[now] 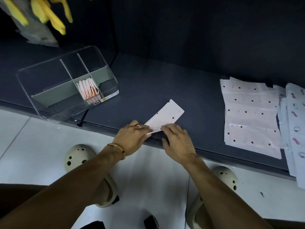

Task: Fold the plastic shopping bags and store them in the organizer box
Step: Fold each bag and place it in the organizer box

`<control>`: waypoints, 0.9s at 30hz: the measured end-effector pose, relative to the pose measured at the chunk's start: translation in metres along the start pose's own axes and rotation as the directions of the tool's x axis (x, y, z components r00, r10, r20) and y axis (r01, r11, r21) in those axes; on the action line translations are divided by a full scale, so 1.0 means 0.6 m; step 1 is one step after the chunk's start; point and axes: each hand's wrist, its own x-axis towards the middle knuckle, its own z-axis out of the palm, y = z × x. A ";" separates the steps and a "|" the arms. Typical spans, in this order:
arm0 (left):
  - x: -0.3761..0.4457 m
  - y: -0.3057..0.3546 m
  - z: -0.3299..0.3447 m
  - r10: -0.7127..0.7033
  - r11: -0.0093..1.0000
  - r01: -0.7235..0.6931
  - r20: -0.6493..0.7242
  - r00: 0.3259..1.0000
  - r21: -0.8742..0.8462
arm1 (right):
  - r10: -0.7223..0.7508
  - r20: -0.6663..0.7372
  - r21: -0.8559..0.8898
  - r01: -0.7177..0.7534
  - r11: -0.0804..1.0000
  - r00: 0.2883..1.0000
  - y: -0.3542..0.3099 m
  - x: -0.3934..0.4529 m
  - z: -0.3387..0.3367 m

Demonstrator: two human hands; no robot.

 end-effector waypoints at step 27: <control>0.096 0.032 0.016 -0.598 0.799 0.589 -0.064 0.799 -0.119 | 0.651 0.161 0.380 -0.655 0.653 0.742 0.007 0.110 0.002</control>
